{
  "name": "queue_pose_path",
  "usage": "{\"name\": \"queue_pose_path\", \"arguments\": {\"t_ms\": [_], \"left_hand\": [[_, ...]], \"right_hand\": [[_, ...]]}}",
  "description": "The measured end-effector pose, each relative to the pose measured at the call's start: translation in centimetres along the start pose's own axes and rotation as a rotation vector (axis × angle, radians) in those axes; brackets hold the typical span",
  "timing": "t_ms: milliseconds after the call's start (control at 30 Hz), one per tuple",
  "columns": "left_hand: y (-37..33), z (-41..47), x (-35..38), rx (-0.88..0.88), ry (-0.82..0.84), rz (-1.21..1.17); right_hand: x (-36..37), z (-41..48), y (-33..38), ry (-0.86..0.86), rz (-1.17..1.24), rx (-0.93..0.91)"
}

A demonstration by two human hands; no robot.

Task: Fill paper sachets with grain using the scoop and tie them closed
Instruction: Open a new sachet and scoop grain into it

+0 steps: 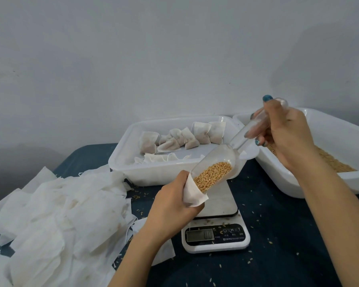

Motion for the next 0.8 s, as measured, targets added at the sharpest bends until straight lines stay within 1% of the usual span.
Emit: {"name": "queue_pose_path", "arguments": {"t_ms": [100, 233, 433, 633, 800], "left_hand": [[-0.2, 0.0, 0.3, 0.019, 0.022, -0.093], [-0.2, 0.0, 0.4, 0.035, 0.032, -0.159], [0.0, 0.0, 0.6, 0.025, 0.053, -0.210], [-0.2, 0.0, 0.4, 0.034, 0.030, -0.241], [-0.4, 0.0, 0.2, 0.044, 0.018, -0.253]], "right_hand": [[0.7, 0.0, 0.9, 0.027, -0.017, -0.028], [1.6, -0.1, 2.1, 0.060, -0.054, -0.065], [2.3, -0.4, 3.7, 0.076, -0.066, -0.124], [1.5, -0.5, 3.6, 0.018, -0.094, -0.106], [0.1, -0.8, 3.1, -0.056, -0.031, -0.064]]}}
Point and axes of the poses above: each hand's wrist, its own z-axis towards the middle knuckle, its own x-axis out of the palm, y = z × x, the point moved 7 cm from there along z, towards the middle knuckle, and after that the axes turned 7 degrees about z, right-handed, at the moved point
